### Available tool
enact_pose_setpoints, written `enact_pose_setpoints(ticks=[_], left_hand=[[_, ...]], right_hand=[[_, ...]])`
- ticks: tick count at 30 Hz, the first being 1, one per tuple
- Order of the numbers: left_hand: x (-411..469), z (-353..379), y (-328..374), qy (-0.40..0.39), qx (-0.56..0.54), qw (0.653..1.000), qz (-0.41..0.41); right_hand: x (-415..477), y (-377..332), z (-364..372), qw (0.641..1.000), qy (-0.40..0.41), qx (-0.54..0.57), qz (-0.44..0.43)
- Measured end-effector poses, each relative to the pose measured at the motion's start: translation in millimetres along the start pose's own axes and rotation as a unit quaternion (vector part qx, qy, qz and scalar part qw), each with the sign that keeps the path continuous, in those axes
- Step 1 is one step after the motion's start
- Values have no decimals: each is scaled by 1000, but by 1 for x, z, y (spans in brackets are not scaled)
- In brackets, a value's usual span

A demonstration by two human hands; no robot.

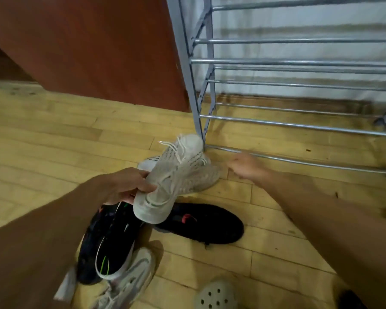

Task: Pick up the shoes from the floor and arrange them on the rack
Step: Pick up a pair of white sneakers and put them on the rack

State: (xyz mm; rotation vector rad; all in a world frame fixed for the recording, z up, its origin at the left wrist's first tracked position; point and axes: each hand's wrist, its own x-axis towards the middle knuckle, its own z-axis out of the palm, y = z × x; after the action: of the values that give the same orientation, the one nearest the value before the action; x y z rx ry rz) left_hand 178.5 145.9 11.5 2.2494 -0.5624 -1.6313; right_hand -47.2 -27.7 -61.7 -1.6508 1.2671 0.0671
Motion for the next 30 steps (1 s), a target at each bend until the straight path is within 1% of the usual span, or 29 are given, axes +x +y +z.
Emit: enact_pose_setpoints(ticks=[3, 7, 11, 14, 16, 18, 21, 24, 26, 28, 30], left_hand=[[14, -8, -17, 59, -90, 994, -29], [39, 1, -25, 134, -173, 975, -46], [58, 23, -19, 161, -229, 959, -43], [65, 38, -13, 168, -248, 953, -43], [68, 44, -9, 182, -278, 942, -48], [63, 49, -11, 188, -302, 933, -58], [53, 56, -19, 166, -326, 928, -70], [37, 62, -28, 154, -311, 935, -79], [25, 67, -25, 166, -295, 937, -82], [12, 75, -16, 171, -309, 932, -82], [-2, 89, -4, 141, -323, 933, -76]], right_hand=[[32, -17, 15, 1000, -12, -28, 7], [68, -29, 38, 997, -41, -64, -4], [92, -29, 56, 998, -60, -8, 35], [103, -27, 65, 997, -39, 15, 69], [104, -29, 62, 996, -53, 2, 72], [97, -30, 59, 996, -67, 3, 56], [75, -28, 49, 995, -64, -75, 11], [51, -24, 28, 996, -23, -87, 4], [30, -19, 5, 995, 1, -98, 12], [5, -10, -16, 992, 2, -123, 5], [-24, 5, -34, 992, 4, -127, 8]])
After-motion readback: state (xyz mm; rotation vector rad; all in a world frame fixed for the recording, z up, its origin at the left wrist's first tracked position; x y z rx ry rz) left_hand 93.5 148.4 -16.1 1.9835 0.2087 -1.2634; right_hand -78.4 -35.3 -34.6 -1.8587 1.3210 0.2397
